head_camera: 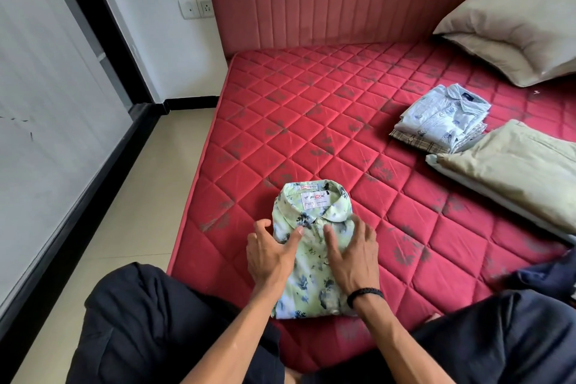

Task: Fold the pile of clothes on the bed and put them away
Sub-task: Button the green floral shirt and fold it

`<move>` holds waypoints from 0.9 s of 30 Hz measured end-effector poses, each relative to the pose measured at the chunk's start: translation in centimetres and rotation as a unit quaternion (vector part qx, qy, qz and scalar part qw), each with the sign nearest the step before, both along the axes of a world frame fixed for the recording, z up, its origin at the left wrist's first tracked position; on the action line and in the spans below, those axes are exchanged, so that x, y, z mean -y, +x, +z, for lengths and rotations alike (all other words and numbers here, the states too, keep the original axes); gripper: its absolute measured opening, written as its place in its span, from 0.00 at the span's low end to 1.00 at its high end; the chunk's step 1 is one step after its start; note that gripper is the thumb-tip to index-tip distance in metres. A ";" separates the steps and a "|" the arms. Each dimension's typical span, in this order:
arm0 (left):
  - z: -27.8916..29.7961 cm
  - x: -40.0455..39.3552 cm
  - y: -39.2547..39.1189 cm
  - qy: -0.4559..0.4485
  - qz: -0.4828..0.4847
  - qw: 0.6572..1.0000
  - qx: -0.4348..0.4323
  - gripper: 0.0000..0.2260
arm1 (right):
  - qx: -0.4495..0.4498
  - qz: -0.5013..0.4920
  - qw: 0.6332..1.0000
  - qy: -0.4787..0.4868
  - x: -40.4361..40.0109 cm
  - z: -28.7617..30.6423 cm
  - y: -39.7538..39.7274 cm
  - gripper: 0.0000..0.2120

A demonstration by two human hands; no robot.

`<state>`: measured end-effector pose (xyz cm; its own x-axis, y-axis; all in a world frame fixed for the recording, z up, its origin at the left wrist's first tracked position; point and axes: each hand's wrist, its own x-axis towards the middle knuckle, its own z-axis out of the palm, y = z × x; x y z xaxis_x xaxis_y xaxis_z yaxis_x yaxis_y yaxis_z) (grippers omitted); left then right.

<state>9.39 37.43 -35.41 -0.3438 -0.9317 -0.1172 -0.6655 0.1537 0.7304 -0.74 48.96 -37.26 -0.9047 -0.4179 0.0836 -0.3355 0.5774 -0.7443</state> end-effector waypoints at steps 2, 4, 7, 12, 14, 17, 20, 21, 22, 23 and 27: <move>0.4 -0.8 0.0 0.004 -0.030 0.997 0.076 0.46 | 0.062 -0.032 0.996 0.055 0.0 0.1 -1.0 0.35; 0.9 -1.5 0.1 0.044 -0.048 0.991 0.116 0.48 | 0.166 -0.052 0.982 0.080 0.0 0.8 -2.3 0.34; 0.8 -1.9 0.4 0.124 -0.055 0.989 0.058 0.43 | 0.319 -0.021 0.947 0.013 -0.3 2.9 -4.6 0.28; 0.4 -0.7 -1.0 0.094 -0.033 0.994 -0.046 0.29 | 0.285 0.073 0.954 -0.048 -1.0 4.7 -5.9 0.10; 1.6 -0.1 -3.5 0.051 -0.048 0.996 -0.060 0.23 | 0.245 0.060 0.964 -0.083 -0.9 5.6 -7.7 0.09; 4.2 0.7 -8.5 -0.005 -0.094 0.990 -0.101 0.17 | 0.199 0.035 0.972 -0.118 -1.2 8.1 -12.0 0.10; 6.5 2.0 -17.7 -0.067 -0.150 0.978 -0.130 0.20 | 0.109 -0.016 0.985 -0.136 -1.5 10.8 -19.2 0.08; 7.1 2.6 -20.8 -0.080 -0.166 0.973 -0.139 0.22 | 0.086 -0.037 0.984 -0.150 -1.4 11.5 -21.8 0.09; 7.8 3.3 -24.6 -0.092 -0.188 0.967 -0.143 0.23 | 0.070 -0.061 0.981 -0.169 -1.3 12.3 -24.6 0.09; 8.3 3.9 -28.5 -0.096 -0.214 0.960 -0.150 0.22 | 0.052 -0.085 0.978 -0.183 -1.1 12.6 -27.8 0.10; 10.5 6.4 -43.0 -0.171 -0.305 0.921 -0.172 0.15 | -0.021 -0.174 0.964 -0.200 -0.4 13.4 -38.5 0.10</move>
<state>-33.63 31.04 -24.92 -0.7779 -0.5145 0.3606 -0.1169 0.6825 0.7215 -39.23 49.32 -23.84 -0.9768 -0.0160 0.2135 -0.2067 0.3308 -0.9208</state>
